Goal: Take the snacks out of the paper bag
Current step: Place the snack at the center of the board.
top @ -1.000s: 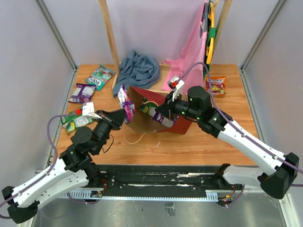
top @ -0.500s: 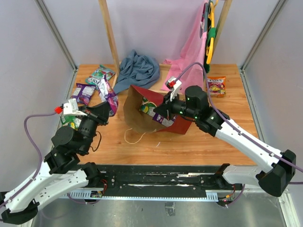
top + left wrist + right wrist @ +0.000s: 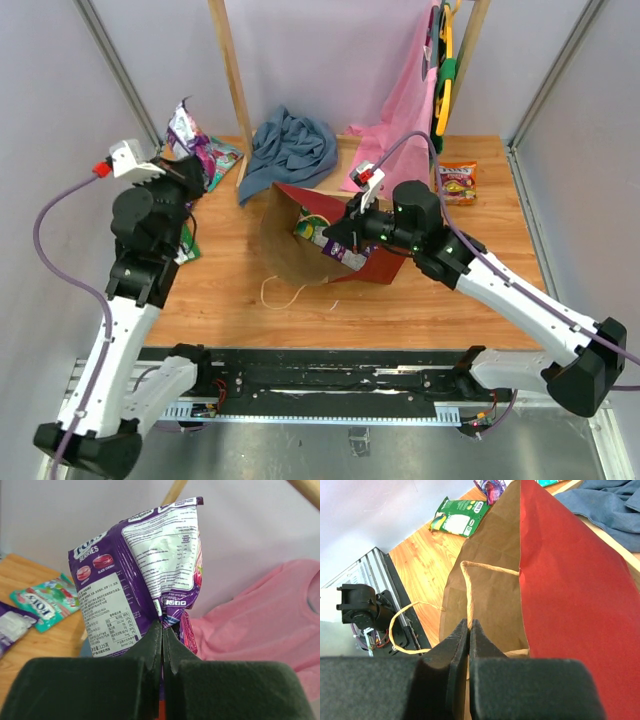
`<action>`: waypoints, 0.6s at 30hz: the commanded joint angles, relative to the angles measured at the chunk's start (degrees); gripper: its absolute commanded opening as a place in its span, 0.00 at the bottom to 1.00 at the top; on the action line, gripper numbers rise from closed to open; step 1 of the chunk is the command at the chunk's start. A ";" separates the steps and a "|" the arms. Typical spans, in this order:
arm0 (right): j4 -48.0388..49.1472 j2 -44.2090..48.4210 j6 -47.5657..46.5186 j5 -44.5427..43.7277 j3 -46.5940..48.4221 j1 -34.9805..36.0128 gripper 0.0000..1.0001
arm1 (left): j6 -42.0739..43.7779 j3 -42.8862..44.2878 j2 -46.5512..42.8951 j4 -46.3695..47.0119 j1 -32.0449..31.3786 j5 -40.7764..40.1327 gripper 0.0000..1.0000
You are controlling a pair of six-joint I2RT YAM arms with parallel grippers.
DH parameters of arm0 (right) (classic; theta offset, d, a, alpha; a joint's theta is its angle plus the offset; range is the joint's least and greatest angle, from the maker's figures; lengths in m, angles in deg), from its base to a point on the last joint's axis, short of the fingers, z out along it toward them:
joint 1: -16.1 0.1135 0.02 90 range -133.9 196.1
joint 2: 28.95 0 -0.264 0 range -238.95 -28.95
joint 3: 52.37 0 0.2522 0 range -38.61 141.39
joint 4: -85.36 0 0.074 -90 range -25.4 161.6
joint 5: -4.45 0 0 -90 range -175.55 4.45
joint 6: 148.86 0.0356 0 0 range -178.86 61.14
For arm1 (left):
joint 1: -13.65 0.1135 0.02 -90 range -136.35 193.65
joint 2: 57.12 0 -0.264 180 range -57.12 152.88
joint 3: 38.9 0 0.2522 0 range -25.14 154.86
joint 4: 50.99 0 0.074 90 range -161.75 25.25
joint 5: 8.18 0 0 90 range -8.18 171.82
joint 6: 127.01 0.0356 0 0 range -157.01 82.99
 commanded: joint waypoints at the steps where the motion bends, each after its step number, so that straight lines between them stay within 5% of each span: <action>1: 0.15 2.75 -0.49 0.35 0.04 0.89 0.01 | -12.92 -2.67 2.20 10.95 14.94 26.01 0.00; 4: -0.97 3.60 -1.49 -0.42 -0.40 0.86 0.01 | -27.01 -10.63 5.13 24.99 28.34 44.77 0.00; 8: -1.69 4.44 -2.61 -1.01 -1.08 0.84 0.01 | -53.05 -23.07 18.38 61.05 38.36 63.01 0.00; 13: -1.49 4.77 -3.24 -1.47 -1.72 0.77 0.01 | -74.41 -29.32 36.32 98.18 39.54 66.16 0.01; 18: -1.79 4.83 -3.57 -1.48 -1.91 0.81 0.01 | -79.82 -30.40 47.01 109.62 39.50 66.95 0.00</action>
